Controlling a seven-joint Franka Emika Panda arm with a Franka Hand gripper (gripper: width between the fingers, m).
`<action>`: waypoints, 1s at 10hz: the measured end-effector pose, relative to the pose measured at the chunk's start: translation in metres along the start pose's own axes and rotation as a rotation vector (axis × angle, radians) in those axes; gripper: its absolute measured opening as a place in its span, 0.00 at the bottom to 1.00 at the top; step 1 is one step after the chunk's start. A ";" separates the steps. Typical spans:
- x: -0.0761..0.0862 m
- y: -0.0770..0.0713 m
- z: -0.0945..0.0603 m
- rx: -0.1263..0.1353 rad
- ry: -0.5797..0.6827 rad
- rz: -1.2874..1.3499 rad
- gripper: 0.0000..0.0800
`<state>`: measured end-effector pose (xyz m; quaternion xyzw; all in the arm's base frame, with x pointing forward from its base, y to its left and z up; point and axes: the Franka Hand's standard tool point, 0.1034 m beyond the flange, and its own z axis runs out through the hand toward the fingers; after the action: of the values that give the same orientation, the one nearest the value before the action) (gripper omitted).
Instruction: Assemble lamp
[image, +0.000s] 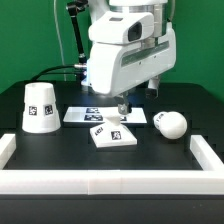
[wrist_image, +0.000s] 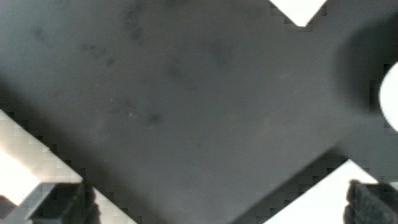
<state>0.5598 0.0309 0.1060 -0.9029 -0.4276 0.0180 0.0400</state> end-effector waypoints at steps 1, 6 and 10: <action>0.001 0.000 -0.001 0.015 0.002 -0.002 0.87; 0.000 0.001 -0.001 0.014 0.002 0.001 0.87; -0.043 -0.010 0.009 -0.025 0.012 0.179 0.87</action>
Offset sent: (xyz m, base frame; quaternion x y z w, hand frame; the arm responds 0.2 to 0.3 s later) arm 0.0000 0.0000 0.0000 0.0000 0.0000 0.0000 1.0000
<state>0.5242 0.0049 0.0978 -0.9381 -0.3450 0.0106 0.0295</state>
